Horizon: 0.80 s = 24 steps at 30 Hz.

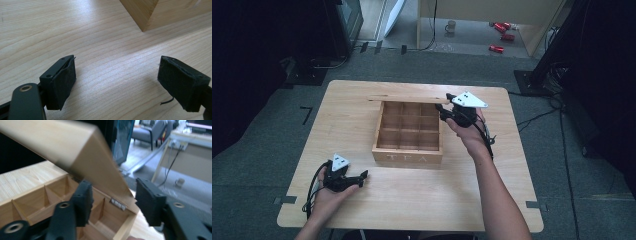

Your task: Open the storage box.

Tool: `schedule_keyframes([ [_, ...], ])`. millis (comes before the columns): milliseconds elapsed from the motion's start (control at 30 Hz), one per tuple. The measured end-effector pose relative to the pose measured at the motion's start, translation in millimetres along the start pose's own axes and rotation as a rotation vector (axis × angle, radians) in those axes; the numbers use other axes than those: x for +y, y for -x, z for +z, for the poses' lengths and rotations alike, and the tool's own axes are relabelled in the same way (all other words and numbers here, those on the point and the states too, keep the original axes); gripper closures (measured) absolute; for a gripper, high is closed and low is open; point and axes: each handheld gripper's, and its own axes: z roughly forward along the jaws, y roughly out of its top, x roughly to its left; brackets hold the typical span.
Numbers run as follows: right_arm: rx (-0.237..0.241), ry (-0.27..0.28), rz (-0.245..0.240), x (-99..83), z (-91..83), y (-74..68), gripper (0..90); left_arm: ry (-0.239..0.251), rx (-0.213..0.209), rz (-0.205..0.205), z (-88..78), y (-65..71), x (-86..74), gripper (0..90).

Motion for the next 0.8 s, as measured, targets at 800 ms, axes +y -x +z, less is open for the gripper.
schedule_keyframes([
  [800,-0.039,0.070,-0.026,21.8,23.7,26.4,65.0,0.005,-0.018,0.010,0.4,0.4,-0.2,16.1],
])
